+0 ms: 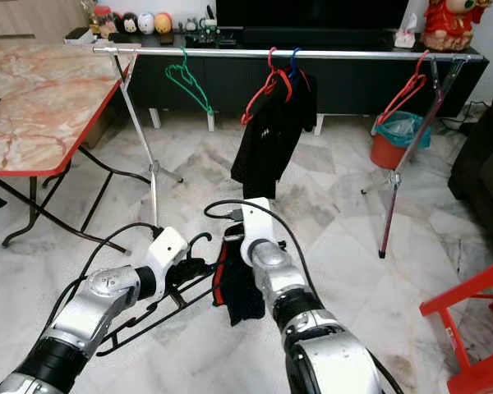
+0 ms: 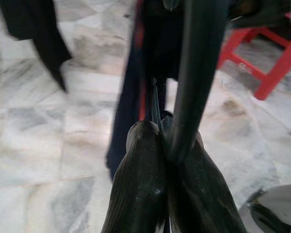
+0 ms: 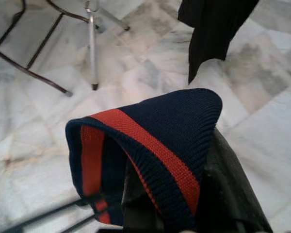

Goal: Hang hanger

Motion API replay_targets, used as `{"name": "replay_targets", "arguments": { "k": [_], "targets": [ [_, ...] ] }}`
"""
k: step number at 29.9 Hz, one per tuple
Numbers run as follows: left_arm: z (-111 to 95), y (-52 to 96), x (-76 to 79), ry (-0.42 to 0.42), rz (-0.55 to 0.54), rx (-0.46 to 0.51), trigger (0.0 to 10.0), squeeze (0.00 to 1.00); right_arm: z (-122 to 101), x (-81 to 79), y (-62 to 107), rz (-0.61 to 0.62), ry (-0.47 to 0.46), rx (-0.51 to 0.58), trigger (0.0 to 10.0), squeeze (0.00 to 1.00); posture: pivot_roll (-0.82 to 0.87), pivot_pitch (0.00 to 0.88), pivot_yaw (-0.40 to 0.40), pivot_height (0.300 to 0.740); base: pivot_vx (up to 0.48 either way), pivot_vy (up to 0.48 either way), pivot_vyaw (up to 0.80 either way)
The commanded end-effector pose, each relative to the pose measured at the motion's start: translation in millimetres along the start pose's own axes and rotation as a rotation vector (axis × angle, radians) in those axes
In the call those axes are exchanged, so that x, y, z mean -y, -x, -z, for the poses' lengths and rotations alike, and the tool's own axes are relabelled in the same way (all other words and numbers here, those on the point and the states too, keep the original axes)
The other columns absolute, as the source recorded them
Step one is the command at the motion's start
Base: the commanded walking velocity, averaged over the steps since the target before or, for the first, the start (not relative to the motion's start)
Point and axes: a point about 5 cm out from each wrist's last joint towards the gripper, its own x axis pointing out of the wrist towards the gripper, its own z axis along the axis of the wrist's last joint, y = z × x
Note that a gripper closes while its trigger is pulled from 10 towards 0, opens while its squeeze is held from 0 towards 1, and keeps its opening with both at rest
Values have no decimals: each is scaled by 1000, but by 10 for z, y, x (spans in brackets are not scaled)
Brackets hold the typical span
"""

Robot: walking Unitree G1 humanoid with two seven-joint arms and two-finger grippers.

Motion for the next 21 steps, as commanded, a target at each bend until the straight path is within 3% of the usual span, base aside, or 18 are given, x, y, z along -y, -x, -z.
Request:
{"name": "replay_targets", "arguments": {
  "k": [1, 7, 13, 17, 21],
  "targets": [
    [-65, -4, -81, -22, -54, 13, 10000, 0, -106, -28, -9, -4, 10, 30, 10000, 0, 94, 0, 13, 740, 0, 0, 0],
    [-75, -4, -190, -12, -145, -1, 10000, 0, -90, -22, -9, 2, 6, 24, 10000, 0, 94, 0, 12, 740, 0, 0, 0],
    [-90, -7, -85, -11, -47, 27, 10000, 0, -71, -126, -10, -50, 19, 19, 10000, 0, 94, 0, 12, 740, 0, 0, 0],
    [-94, -6, -64, -16, -40, 30, 10000, 0, -56, -159, -9, -74, 32, 12, 10000, 0, 96, 0, 15, 740, 0, 0, 0],
    [-48, 10, -224, -8, -172, 4, 10000, 0, -84, 39, -7, 39, 7, 22, 10000, 0, 97, 0, 14, 740, 0, 0, 0]
  ]
}}
